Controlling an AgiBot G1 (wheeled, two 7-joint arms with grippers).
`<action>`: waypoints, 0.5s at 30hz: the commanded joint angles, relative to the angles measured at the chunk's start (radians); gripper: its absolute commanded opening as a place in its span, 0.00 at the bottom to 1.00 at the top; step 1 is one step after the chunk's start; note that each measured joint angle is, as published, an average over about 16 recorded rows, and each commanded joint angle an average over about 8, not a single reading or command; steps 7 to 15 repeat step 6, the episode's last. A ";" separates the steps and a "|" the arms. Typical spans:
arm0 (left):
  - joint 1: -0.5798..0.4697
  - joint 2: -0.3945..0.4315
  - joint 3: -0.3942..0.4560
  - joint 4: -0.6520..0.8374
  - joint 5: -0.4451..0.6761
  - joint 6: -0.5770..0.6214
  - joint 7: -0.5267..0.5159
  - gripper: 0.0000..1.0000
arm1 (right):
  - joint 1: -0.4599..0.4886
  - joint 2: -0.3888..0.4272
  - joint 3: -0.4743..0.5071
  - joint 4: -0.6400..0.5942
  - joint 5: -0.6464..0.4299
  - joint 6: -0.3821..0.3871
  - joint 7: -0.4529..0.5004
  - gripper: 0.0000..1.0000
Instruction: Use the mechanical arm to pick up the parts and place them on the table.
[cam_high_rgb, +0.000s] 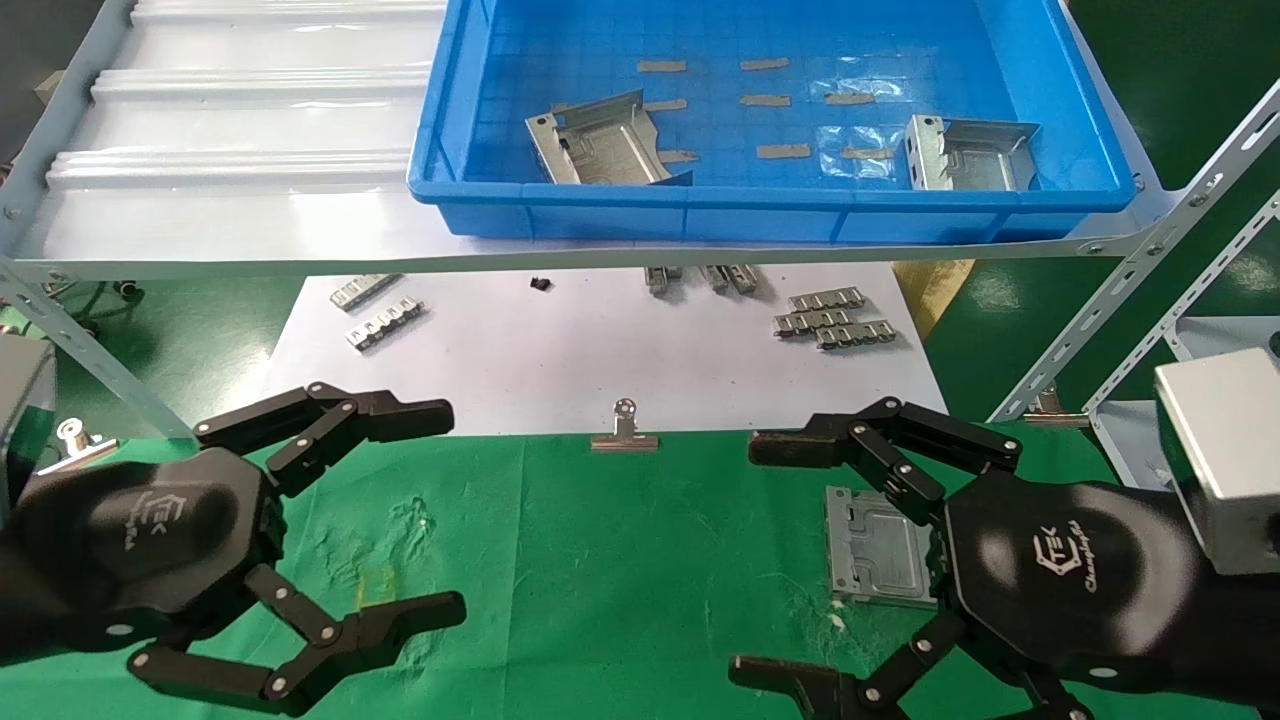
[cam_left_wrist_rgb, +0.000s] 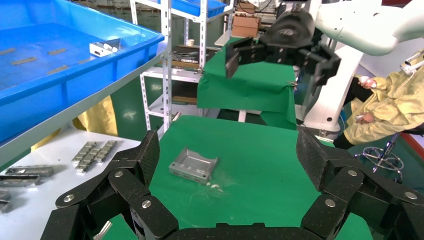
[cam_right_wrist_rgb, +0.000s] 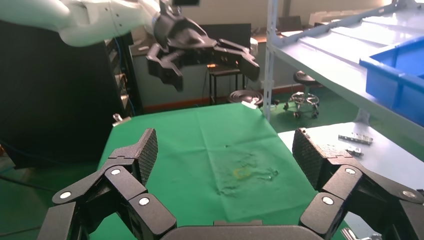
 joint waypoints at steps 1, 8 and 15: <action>0.000 0.000 0.000 0.000 0.000 0.000 0.000 1.00 | -0.022 0.006 0.030 0.025 0.011 0.000 0.017 1.00; 0.000 0.000 0.000 0.000 0.000 0.000 0.000 1.00 | -0.034 0.010 0.046 0.038 0.018 -0.001 0.022 1.00; 0.000 0.000 0.000 0.000 0.000 0.000 0.000 1.00 | -0.034 0.010 0.046 0.038 0.018 -0.001 0.022 1.00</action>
